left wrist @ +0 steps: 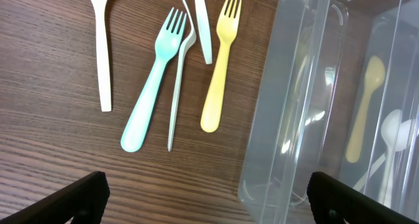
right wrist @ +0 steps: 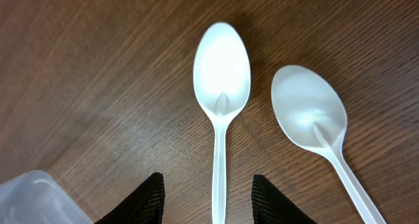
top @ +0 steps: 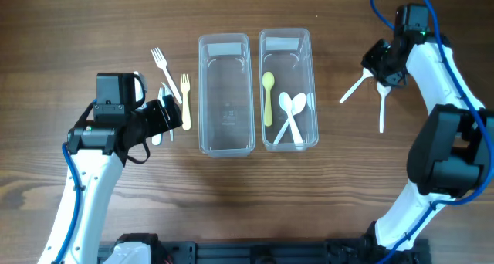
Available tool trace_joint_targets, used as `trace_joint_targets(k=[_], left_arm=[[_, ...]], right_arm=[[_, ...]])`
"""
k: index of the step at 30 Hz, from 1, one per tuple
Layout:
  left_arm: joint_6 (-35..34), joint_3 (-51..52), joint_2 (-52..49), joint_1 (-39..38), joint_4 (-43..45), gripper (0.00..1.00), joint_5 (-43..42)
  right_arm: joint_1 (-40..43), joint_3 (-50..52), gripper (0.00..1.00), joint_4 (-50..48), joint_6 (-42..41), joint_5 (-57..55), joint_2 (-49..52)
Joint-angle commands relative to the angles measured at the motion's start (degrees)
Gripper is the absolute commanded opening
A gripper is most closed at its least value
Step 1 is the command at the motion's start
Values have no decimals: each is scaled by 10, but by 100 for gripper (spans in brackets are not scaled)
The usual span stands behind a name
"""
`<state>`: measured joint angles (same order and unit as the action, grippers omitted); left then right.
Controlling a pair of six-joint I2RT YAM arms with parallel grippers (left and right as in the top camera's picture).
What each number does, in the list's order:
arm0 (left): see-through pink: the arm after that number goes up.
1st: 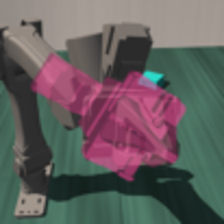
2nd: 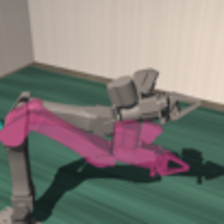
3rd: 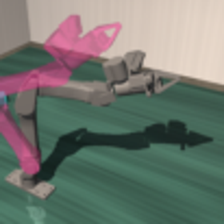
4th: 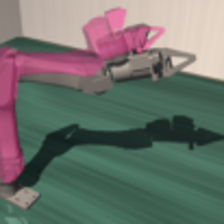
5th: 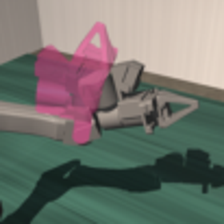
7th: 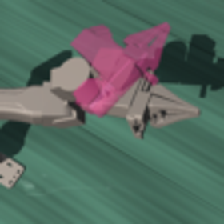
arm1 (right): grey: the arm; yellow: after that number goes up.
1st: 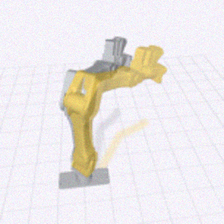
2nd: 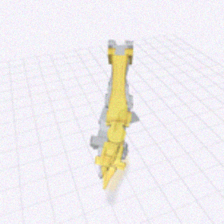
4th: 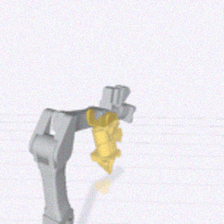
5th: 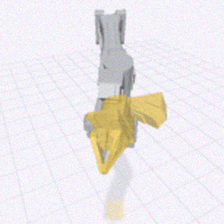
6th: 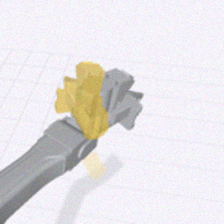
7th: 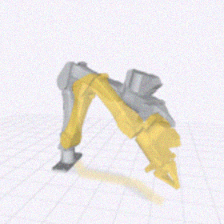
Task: Pack container
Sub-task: 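Move the right gripper back and grasp a white spoon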
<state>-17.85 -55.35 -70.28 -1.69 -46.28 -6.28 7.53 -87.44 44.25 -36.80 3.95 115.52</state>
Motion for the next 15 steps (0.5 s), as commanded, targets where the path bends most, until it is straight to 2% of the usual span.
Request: trace_joint_targets(k=[1,6,11,13,15], left_arm=[[12,-8,-1,3,1,100,3],[12,-8,-1,3,1,100,3],[11,-8,-1,3,1,100,3],[12,-8,-1,3,1,100,3],[12,-8,-1,3,1,100,3]], right_arm=[[-5,-5,43,4,-5,-14,34],[-8,-5,43,4,-8,-8,63],[-11,-4,36,9,-7,-10,87],[-13,-4,28,13,-7,-12,94],[-13,-4,13,15,-7,-14,96]])
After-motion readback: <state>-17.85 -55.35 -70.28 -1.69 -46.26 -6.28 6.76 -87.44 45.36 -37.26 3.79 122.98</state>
